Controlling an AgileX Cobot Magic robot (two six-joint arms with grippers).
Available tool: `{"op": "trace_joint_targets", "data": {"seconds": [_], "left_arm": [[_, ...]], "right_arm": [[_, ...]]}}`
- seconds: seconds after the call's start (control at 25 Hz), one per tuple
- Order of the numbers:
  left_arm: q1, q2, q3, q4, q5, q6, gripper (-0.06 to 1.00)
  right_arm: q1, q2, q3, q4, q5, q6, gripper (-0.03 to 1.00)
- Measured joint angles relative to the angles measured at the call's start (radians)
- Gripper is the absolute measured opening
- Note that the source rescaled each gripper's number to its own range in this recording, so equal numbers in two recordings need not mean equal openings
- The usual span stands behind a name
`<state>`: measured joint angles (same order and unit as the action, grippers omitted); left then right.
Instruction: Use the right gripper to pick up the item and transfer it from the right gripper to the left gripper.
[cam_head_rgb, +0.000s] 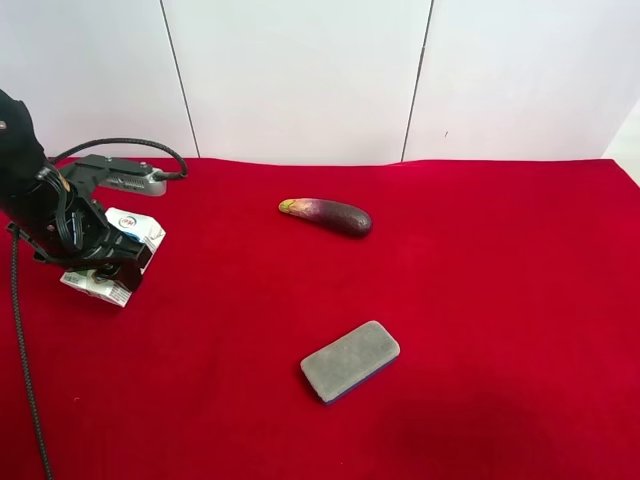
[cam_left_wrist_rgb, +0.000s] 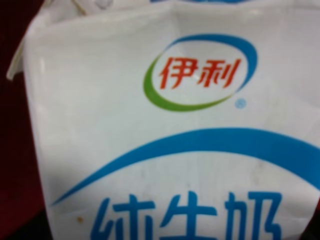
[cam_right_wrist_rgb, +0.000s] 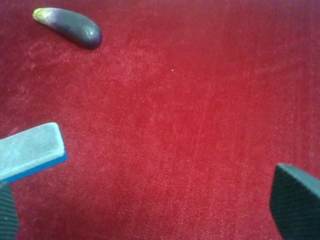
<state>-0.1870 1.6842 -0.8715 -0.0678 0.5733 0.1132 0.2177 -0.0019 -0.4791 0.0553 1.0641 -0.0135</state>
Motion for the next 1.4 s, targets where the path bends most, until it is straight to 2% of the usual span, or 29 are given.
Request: {"op": "trace_joint_targets", "data": {"seconds": [0.28, 0.32, 0.36, 0.4, 0.44, 0.52, 0.56, 0.68, 0.8, 1.12, 1.4], "left_arm": [[0.0, 0.037, 0.0, -0.003, -0.012, 0.009, 0.0], [0.0, 0.041, 0.0, -0.003, -0.013, 0.009, 0.12], [0.0, 0.044, -0.001, -0.003, -0.019, 0.008, 0.33], [0.0, 0.044, -0.002, -0.003, -0.022, 0.008, 0.61], [0.0, 0.044, -0.003, -0.003, -0.025, 0.008, 0.78], [0.0, 0.044, -0.006, -0.003, -0.025, 0.008, 0.93], [0.0, 0.044, -0.006, -0.003, -0.022, 0.008, 0.96], [0.0, 0.031, -0.021, -0.003, 0.013, 0.008, 0.99], [0.0, -0.009, -0.065, -0.003, 0.091, 0.008, 0.99], [0.0, -0.193, -0.179, -0.003, 0.429, -0.004, 1.0], [0.0, -0.457, -0.184, -0.003, 0.583, -0.016, 1.0]], "right_arm": [[0.0, 0.0, 0.0, 0.0, 0.0, 0.0, 1.0], [0.0, 0.0, 0.0, 0.0, 0.0, 0.0, 1.0], [0.0, 0.0, 0.0, 0.0, 0.0, 0.0, 1.0], [0.0, 0.0, 0.0, 0.0, 0.0, 0.0, 1.0], [0.0, 0.0, 0.0, 0.0, 0.0, 0.0, 1.0], [0.0, 0.0, 0.0, 0.0, 0.0, 0.0, 1.0], [0.0, 0.0, 0.0, 0.0, 0.0, 0.0, 1.0], [0.0, 0.0, 0.0, 0.0, 0.0, 0.0, 1.0], [0.0, 0.0, 0.0, 0.0, 0.0, 0.0, 1.0], [0.0, 0.0, 0.0, 0.0, 0.0, 0.0, 1.0], [0.0, 0.0, 0.0, 0.0, 0.0, 0.0, 1.0]]}}
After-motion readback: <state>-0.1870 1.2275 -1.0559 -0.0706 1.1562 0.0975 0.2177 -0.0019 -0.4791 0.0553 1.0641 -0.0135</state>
